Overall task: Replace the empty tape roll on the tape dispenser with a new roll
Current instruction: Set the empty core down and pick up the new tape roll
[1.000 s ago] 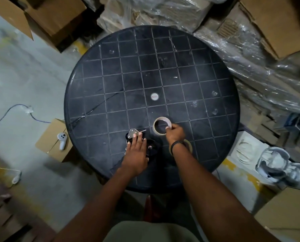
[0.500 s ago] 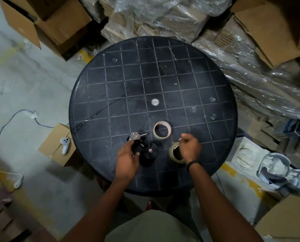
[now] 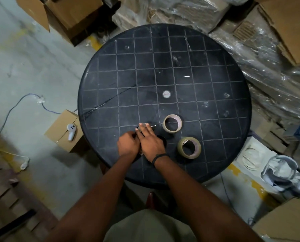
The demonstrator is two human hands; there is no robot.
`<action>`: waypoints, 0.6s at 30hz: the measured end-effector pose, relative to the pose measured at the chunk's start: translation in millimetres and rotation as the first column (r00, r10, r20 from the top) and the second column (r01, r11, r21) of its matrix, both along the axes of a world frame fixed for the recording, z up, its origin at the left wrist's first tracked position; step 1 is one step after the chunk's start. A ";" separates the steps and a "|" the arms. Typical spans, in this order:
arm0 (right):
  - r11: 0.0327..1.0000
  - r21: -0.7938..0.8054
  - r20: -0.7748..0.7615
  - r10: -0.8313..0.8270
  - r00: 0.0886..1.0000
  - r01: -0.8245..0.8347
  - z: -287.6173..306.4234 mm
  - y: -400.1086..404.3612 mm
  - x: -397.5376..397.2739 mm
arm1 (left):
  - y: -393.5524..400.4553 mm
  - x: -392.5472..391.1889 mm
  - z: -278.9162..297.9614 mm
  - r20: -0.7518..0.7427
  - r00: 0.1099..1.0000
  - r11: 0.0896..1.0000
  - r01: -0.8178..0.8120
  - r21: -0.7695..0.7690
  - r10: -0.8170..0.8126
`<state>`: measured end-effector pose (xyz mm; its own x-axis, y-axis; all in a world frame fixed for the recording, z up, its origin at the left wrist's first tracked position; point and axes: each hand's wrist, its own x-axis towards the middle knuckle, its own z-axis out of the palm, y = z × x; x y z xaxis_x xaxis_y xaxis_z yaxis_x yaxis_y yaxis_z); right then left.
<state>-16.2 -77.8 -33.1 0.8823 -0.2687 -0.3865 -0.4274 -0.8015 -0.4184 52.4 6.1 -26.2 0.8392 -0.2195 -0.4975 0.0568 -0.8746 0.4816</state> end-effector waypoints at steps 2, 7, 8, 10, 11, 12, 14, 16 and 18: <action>1.000 -0.017 0.001 0.002 1.000 -0.002 -0.9 -0.2 0.2 | -1.2 0.2 -0.7 -0.004 0.999 0.999 -0.043 0.007 0.043; 0.999 -0.043 -0.022 -0.028 0.999 0.027 -5.3 2.4 2.6 | 1.2 5.6 -2.6 -0.062 0.960 0.962 -0.273 -0.002 0.272; 0.998 -0.058 -0.033 -0.037 0.999 0.035 -8.0 4.5 4.3 | 3.1 6.8 -2.4 -0.070 0.951 0.953 -0.303 0.011 0.303; 0.995 -0.092 -0.066 -0.041 0.997 0.034 -9.8 10.2 7.4 | 5.9 8.5 -2.6 -0.075 0.958 0.960 -0.275 0.044 0.278; 0.994 -0.109 -0.086 -0.037 0.996 0.028 -9.6 13.4 8.4 | 6.5 9.5 -3.4 -0.087 0.961 0.965 -0.258 0.050 0.261; 0.992 -0.125 -0.105 -0.035 0.994 0.022 -10.4 16.2 9.1 | 7.4 11.1 -4.3 -0.112 0.960 0.966 -0.252 0.055 0.257; 0.990 -0.135 -0.128 -0.057 0.990 0.039 -11.4 21.2 10.6 | 9.3 16.5 -5.6 -0.182 0.941 0.958 -0.280 0.060 0.286; 0.990 -0.131 -0.156 -0.070 0.985 0.049 -10.6 25.2 11.7 | 10.6 20.8 -8.8 -0.223 0.923 0.950 -0.308 0.059 0.313; 0.992 -0.117 -0.177 -0.059 0.982 0.039 -6.0 26.9 13.2 | 10.4 21.5 -11.3 -0.218 0.934 0.959 -0.277 0.052 0.282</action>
